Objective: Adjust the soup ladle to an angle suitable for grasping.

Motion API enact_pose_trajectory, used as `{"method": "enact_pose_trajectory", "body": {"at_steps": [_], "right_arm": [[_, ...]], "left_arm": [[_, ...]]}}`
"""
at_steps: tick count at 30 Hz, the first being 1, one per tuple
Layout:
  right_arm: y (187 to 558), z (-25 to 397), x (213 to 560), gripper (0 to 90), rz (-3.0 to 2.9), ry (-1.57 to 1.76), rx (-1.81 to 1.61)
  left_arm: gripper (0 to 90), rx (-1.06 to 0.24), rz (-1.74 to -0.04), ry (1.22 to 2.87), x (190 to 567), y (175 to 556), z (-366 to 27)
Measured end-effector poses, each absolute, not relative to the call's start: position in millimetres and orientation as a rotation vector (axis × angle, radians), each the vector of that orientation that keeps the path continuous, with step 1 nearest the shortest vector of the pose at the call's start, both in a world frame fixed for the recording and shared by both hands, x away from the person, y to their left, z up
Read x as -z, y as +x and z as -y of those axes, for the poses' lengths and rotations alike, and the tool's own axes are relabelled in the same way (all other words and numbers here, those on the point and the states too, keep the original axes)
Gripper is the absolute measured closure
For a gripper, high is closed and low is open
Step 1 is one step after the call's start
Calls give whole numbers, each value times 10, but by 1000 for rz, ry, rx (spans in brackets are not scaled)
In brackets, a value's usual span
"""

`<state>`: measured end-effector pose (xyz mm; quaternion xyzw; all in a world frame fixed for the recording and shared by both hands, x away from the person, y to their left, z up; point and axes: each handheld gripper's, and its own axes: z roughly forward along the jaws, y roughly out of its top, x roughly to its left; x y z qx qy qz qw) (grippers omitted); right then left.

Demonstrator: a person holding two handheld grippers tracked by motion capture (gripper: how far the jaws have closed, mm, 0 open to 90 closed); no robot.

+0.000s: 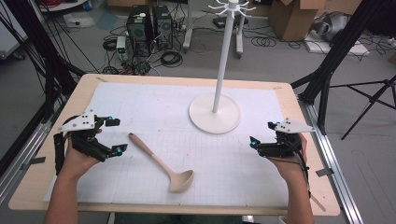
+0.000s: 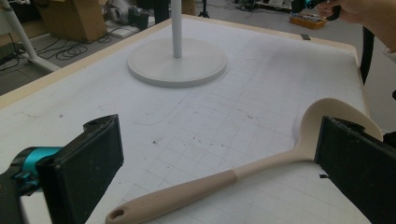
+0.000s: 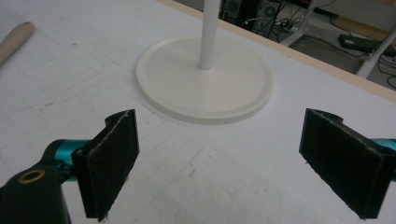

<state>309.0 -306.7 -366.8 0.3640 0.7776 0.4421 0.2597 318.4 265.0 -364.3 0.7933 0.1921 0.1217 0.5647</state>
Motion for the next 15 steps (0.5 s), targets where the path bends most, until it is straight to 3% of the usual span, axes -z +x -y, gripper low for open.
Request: {"method": "enact_pose_trajectory", "body": {"at_steps": [15], "right_arm": [[3070,3070,3652,112,-2112,976,-1196]], "left_arm": [[17,-281,-459,1886,3690,3199,-2635]]}}
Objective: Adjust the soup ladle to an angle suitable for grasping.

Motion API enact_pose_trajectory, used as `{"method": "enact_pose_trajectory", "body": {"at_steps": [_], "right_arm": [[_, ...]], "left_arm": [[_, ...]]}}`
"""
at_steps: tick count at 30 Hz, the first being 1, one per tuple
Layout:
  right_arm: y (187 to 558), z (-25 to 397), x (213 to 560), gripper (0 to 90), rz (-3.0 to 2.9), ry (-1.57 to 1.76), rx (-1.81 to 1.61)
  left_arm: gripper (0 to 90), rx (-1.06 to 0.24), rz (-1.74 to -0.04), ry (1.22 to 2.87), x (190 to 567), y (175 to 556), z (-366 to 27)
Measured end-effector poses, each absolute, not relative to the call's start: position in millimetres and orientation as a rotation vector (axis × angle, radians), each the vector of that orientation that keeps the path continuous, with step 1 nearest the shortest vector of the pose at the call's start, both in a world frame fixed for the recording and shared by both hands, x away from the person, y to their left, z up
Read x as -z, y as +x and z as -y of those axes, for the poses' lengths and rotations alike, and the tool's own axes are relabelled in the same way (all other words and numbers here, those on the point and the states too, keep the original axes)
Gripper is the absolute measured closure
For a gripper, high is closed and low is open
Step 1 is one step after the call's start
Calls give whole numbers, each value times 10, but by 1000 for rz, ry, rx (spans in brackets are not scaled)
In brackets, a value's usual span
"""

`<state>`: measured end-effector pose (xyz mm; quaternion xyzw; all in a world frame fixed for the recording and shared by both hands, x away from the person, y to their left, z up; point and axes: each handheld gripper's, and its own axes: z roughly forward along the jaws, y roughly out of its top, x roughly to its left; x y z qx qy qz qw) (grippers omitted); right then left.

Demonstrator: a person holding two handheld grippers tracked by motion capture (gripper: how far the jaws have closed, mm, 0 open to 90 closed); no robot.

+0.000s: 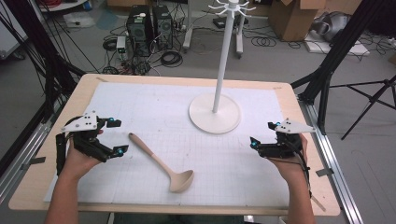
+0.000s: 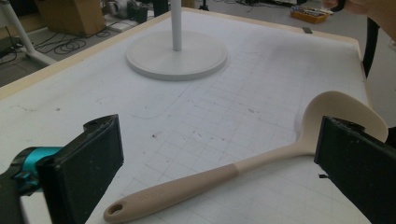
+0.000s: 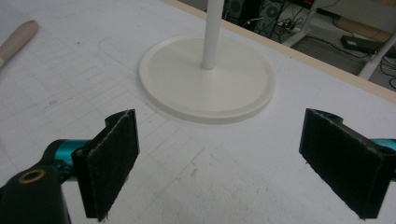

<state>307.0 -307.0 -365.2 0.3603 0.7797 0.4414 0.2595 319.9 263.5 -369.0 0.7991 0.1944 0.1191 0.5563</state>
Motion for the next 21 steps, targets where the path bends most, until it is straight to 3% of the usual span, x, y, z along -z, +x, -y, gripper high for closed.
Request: {"method": "enact_pose_trajectory", "body": {"at_steps": [21], "right_arm": [[3103,3078,3688,111,-2134,1005,-1167]], "left_arm": [[17,-228,-427,1994,3778,3334,-2443]]}}
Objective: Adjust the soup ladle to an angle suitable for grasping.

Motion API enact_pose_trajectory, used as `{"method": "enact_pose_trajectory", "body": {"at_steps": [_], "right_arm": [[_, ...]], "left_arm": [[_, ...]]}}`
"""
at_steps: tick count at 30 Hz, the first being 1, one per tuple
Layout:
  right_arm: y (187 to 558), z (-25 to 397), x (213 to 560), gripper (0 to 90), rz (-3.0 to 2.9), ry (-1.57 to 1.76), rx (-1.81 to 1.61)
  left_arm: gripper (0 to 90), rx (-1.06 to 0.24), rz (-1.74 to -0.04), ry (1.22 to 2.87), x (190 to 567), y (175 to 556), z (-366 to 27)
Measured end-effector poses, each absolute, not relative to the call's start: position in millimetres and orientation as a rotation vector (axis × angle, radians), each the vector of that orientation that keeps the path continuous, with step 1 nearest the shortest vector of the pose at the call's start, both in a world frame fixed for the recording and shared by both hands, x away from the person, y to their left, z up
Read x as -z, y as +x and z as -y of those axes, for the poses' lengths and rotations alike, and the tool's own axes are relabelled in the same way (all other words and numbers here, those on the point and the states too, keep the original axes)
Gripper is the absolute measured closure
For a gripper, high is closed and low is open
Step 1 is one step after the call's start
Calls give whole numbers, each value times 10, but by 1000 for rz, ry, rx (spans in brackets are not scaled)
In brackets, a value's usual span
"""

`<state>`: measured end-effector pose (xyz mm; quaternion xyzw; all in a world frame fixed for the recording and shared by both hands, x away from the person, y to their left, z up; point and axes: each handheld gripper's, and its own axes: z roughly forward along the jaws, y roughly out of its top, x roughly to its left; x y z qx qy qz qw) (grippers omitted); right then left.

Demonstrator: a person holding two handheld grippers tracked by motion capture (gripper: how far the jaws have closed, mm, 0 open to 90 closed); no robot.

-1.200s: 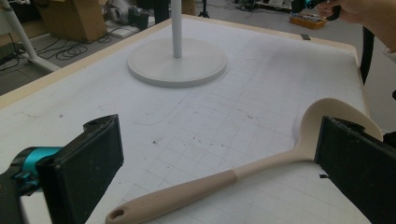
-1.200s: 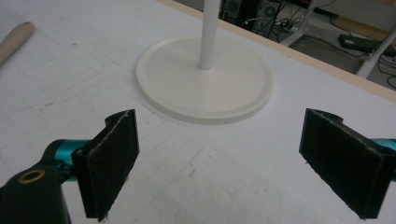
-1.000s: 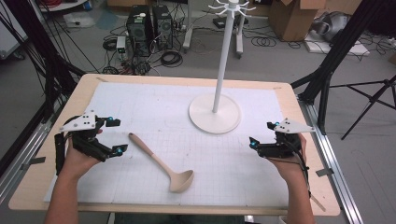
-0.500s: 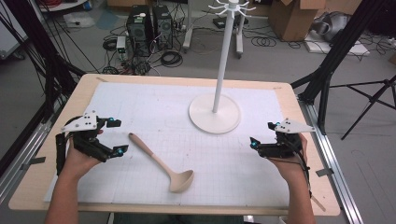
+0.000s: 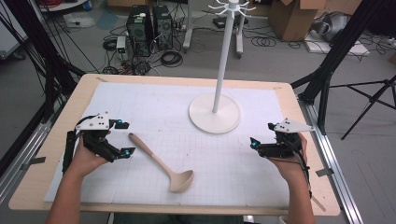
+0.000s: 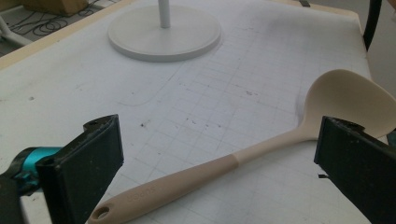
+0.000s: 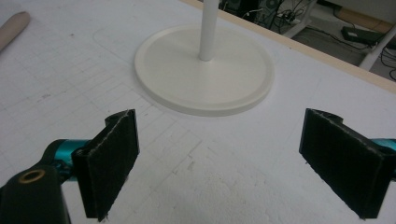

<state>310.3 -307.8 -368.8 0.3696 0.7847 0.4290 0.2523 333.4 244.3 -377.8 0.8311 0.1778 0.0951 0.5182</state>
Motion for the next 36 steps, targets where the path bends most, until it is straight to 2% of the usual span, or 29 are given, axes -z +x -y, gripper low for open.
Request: {"method": "enact_pose_trajectory", "body": {"at_steps": [13,14,22,36], "right_arm": [[3131,3030,3722,111,-2156,998,-1142],[3135,3030,3727,112,-2161,1001,-1142],[3147,3008,3747,111,-2167,1000,-1132],[3168,2945,3782,111,-2194,988,-1085]], "left_arm": [[17,-171,-335,2130,3736,3473,-2083],[17,-189,-321,2195,3759,3497,-2015],[17,-148,-265,2302,3905,3536,-1847],[17,-119,-237,2419,4099,3571,-1691]]}}
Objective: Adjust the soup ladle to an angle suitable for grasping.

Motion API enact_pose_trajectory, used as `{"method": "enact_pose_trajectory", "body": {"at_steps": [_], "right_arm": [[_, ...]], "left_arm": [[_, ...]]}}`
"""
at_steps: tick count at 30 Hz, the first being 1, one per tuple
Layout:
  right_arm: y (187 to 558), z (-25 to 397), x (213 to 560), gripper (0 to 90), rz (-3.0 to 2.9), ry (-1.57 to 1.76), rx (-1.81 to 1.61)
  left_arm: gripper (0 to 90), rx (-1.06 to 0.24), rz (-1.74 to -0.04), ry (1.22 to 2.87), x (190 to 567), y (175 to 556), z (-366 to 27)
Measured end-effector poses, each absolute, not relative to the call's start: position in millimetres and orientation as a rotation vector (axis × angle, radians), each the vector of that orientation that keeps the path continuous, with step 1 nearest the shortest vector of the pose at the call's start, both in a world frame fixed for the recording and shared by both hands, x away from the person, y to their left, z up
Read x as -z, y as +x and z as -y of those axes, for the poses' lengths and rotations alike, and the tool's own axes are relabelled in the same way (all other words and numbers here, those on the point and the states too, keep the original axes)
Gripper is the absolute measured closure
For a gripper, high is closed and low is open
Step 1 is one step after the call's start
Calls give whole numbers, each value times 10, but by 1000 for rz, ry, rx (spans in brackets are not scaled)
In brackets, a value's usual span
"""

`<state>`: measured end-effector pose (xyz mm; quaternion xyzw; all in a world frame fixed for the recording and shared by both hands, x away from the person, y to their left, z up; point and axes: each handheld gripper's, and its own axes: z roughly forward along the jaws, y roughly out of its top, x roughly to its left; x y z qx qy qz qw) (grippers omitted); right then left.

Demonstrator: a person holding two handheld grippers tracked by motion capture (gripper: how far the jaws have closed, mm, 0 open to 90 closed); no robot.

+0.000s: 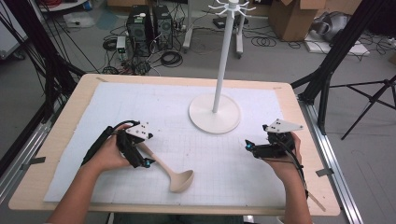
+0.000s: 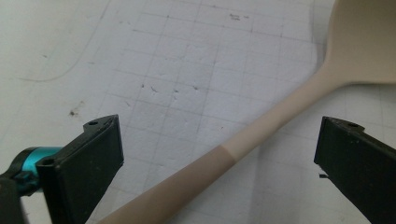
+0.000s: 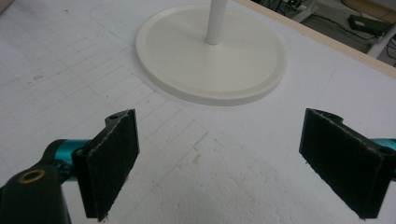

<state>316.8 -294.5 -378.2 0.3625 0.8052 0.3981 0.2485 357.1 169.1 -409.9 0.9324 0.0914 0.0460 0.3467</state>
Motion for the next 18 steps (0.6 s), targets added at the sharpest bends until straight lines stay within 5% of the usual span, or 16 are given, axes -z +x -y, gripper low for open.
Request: {"method": "enact_pose_trajectory", "body": {"at_steps": [18], "right_arm": [[3173,2967,3785,111,-2195,999,-1089]], "left_arm": [[109,-88,-212,2566,4254,3634,-1579]]}}
